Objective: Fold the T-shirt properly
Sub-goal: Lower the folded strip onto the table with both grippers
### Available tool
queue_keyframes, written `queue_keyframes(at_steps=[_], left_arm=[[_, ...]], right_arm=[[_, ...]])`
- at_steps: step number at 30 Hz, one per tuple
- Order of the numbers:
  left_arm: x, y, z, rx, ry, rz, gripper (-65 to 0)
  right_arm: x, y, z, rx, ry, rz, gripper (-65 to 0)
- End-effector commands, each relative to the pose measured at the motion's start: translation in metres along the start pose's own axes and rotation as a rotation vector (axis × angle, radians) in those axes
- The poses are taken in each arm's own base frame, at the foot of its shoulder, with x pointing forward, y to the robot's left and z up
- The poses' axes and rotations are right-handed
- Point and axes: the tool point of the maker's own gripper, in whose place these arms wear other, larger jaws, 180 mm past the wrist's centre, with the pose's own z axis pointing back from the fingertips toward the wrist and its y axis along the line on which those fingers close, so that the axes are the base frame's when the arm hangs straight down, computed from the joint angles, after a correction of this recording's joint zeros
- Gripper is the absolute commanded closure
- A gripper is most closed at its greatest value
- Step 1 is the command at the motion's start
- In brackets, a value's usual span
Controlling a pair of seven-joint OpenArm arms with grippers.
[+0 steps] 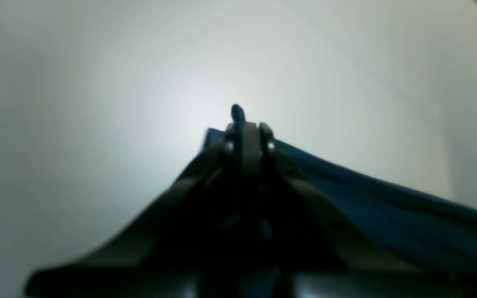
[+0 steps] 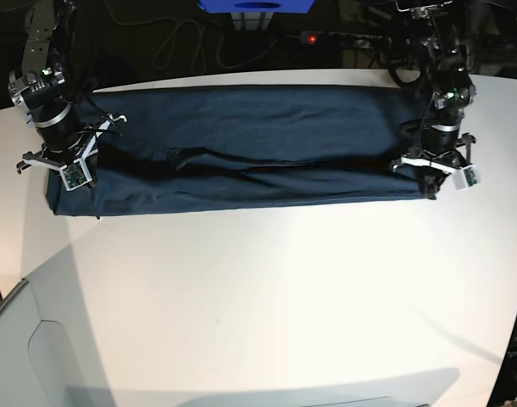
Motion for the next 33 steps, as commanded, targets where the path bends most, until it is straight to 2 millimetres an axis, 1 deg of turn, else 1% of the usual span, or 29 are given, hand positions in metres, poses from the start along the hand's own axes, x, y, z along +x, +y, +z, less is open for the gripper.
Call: queue_keyframes(at_steps=[1, 6, 12, 17, 19, 22, 25, 28, 33], left_arm=[[0.017, 0.000, 0.000, -0.006, -0.058, -0.009, 0.0], [0.015, 0.000, 0.001, -0.007, -0.051, -0.008, 0.0], [0.013, -0.001, 0.000, -0.008, -0.044, -0.012, 0.0], [-0.003, 0.007, -0.003, 0.011, -0.004, 0.000, 0.0], [-0.012, 0.012, -0.002, 0.020, 0.019, 0.000, 0.0], [-0.018, 0.013, 0.003, 0.022, 0.033, -0.001, 0.0], [-0.019, 0.016, 0.005, 0.026, 0.037, -0.007, 0.0], [-0.019, 0.019, 0.004, 0.029, 0.040, -0.016, 0.0], [-0.020, 0.020, 0.004, 0.031, 0.044, -0.015, 0.0]], right_arm=[[0.006, -0.004, 0.004, 0.008, -0.027, 0.033, -0.1], [-0.009, -0.011, 0.002, 0.006, 0.012, 0.030, -0.1], [-0.017, -0.006, 0.004, 0.025, 0.032, 0.034, -0.1], [-0.021, -0.005, 0.003, 0.028, 0.041, 0.029, -0.1], [-0.022, -0.004, 0.003, 0.029, 0.044, 0.028, -0.1], [-0.025, -0.003, 0.005, 0.034, 0.054, 0.030, -0.1], [-0.027, -0.001, 0.006, 0.037, 0.057, 0.027, -0.1], [-0.033, 0.005, 0.010, 0.052, 0.072, 0.030, -0.1], [-0.039, 0.011, 0.015, 0.064, 0.090, 0.031, -0.1]])
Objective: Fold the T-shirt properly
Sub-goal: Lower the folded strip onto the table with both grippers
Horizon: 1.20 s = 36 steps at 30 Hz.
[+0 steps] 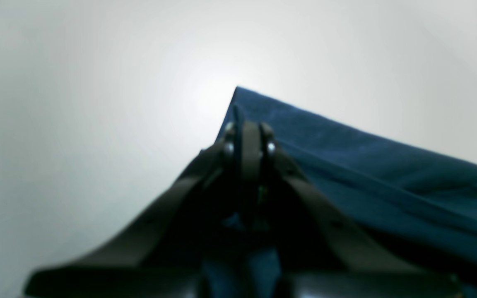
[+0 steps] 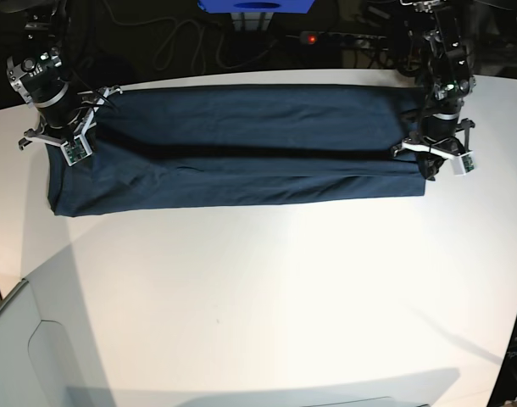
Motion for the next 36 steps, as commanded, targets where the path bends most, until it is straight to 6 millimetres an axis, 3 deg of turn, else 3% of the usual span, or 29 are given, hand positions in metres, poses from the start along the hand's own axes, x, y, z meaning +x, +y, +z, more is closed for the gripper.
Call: queue_keyframes(at_steps=[1, 30, 36], left_arm=[[0.015, 0.001, 0.001, -0.001, -0.049, -0.007, 0.0], [0.006, 0.005, 0.003, 0.003, -0.021, -0.025, 0.0], [-0.008, 0.013, -0.001, 0.020, 0.016, -0.012, 0.0]], right_arm=[[0.008, -0.002, 0.004, 0.003, -0.031, 0.028, -0.1], [-0.015, -0.008, 0.004, -0.006, 0.028, -0.002, -0.1], [-0.018, -0.008, 0.002, -0.003, 0.034, -0.005, -0.1]])
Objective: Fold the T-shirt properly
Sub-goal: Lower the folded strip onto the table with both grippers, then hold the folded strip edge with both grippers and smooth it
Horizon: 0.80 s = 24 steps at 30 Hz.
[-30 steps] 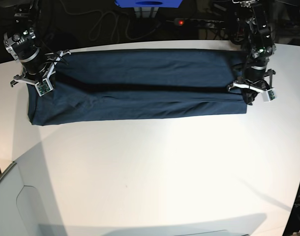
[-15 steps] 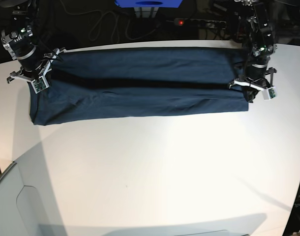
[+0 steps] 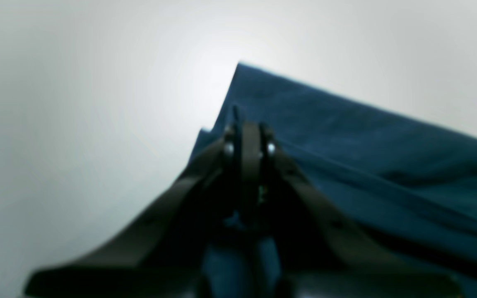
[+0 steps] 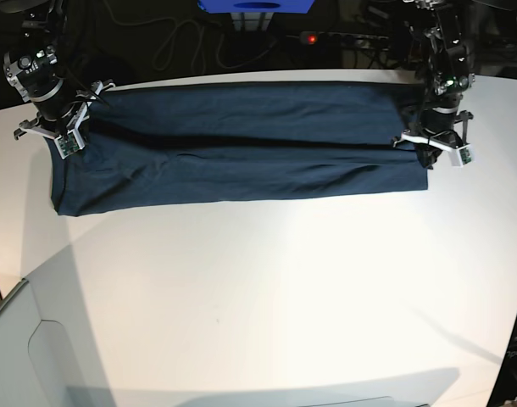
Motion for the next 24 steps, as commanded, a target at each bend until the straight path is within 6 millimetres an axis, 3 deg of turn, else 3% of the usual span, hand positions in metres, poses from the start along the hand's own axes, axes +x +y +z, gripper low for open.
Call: queue_keyframes(at_steps=[1, 9, 24], left_arm=[[0.0150, -0.0002, 0.0005, -0.002, -0.049, -0.007, 0.0], [0.0208, -0.0004, 0.0089, -0.004, -0.066, -0.023, 0.0], [0.0172, 0.0035, 0.0071, 0.003, -0.054, -0.024, 0.0]], right_arm=[[0.0100, -0.0025, 0.0032, 0.003, -0.035, 0.029, -0.1], [0.0095, -0.0029, 0.0034, 0.003, -0.033, 0.031, -0.1], [0.0143, 0.0003, 0.0111, 0.001, -0.047, 0.048, -0.1]])
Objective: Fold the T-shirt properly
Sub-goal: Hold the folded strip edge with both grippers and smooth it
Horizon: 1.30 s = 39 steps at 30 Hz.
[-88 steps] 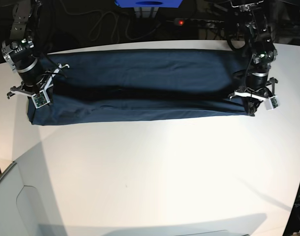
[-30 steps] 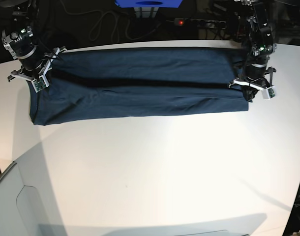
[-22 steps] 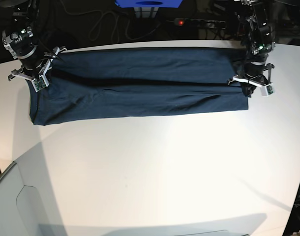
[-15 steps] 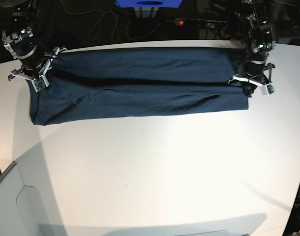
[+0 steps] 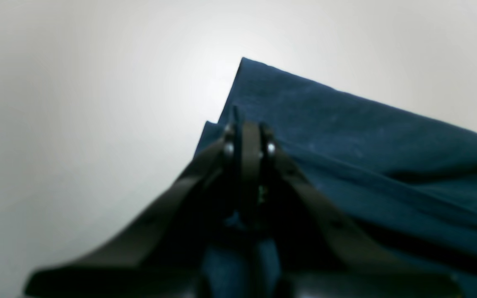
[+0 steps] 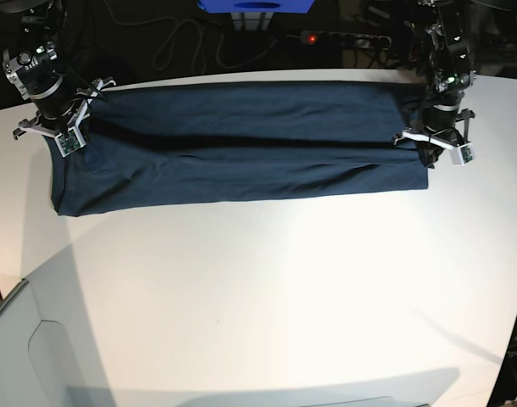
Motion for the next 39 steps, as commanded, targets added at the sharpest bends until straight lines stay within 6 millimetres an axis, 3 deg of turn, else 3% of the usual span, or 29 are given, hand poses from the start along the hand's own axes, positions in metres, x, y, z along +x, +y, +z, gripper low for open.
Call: queue_keyframes(at_steps=[1, 15, 21, 27, 31, 37, 39], left_arm=[[0.016, 0.002, 0.002, 0.002, -0.052, -0.009, 0.0], [0.014, 0.002, 0.003, 0.002, -0.047, -0.010, 0.0], [0.013, 0.003, 0.003, 0.004, -0.045, -0.010, 0.0], [0.011, 0.004, 0.002, 0.006, -0.040, -0.007, 0.0], [0.010, 0.002, 0.002, 0.002, -0.038, -0.007, 0.0], [0.010, 0.000, 0.002, -0.001, -0.040, -0.007, 0.0], [0.011, 0.001, 0.002, 0.002, -0.041, -0.006, 0.0]], right_arm=[[0.007, -0.002, 0.003, 0.004, -0.027, 0.027, -0.1], [0.002, 0.008, 0.002, 0.054, -0.009, 0.060, -0.1], [-0.015, 0.007, -0.010, 0.069, 0.030, 0.017, -0.1], [-0.027, -0.016, -0.008, 0.003, 0.048, -0.045, -0.7], [-0.024, -0.021, -0.008, -0.012, 0.040, -0.048, -10.2], [-0.024, -0.011, -0.008, 0.047, 0.040, 0.000, -27.5], [-0.023, -0.011, -0.007, 0.046, 0.037, 0.002, -30.5]])
